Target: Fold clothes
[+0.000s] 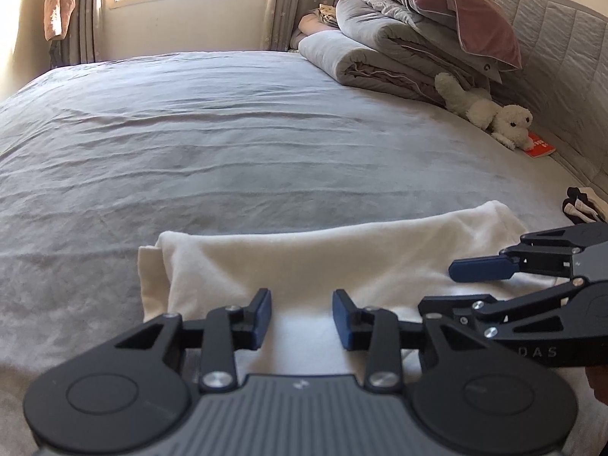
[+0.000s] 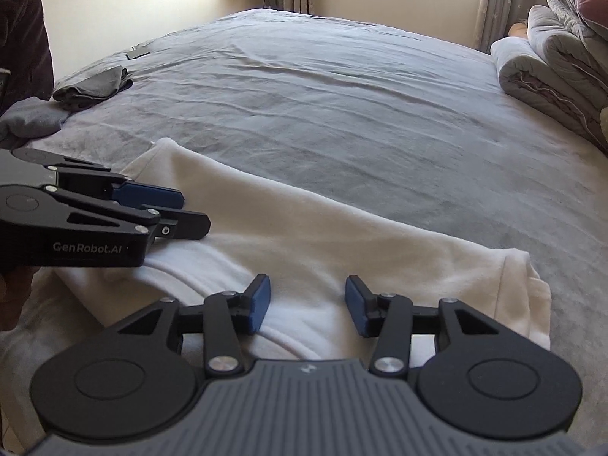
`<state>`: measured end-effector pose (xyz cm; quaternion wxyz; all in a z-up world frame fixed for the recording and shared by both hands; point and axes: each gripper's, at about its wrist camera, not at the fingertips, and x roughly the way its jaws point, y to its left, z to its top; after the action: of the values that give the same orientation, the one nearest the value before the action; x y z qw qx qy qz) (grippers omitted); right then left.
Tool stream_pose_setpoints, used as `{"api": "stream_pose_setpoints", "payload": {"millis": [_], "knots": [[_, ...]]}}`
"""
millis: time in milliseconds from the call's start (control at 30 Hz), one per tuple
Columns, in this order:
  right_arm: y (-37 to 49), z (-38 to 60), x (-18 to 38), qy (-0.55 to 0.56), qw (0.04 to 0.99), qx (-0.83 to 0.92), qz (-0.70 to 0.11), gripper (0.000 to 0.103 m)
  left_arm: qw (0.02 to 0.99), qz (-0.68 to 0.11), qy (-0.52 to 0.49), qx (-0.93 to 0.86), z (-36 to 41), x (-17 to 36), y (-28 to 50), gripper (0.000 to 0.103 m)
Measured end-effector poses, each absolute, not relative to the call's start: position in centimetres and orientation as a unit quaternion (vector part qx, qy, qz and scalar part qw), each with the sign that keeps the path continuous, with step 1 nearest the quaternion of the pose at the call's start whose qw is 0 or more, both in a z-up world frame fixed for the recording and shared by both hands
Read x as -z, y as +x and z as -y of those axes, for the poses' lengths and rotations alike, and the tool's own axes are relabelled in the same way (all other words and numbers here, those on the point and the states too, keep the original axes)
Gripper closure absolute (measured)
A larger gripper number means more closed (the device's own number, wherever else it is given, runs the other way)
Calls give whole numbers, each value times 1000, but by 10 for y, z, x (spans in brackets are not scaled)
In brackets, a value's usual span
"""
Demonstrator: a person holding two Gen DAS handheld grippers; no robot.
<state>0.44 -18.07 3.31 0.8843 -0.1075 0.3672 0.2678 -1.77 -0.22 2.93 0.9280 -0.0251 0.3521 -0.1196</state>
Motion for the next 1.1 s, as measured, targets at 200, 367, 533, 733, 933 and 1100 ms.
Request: {"api": "stream_pose_setpoints", "payload": {"millis": [200, 367, 533, 733, 933, 1100], "knots": [[-3, 183, -39, -107, 890, -266, -354, 50, 927, -354, -45, 112, -6, -38, -22, 63], [-12, 176, -46, -105, 889, -279, -347, 50, 930, -352, -37, 99, 2, -38, -34, 56], [-6, 174, -29, -102, 880, -272, -375, 46, 936, -341, 13, 89, 14, -24, -40, 56], [-8, 181, -35, -101, 877, -277, -379, 46, 932, -350, -7, 96, 6, -28, -37, 55], [-8, 210, -36, -97, 872, -292, -380, 36, 931, -347, -14, 115, -5, -24, -42, 55], [-10, 240, -35, -90, 867, -297, -391, 32, 930, -346, -28, 120, -15, -24, -47, 53]]}}
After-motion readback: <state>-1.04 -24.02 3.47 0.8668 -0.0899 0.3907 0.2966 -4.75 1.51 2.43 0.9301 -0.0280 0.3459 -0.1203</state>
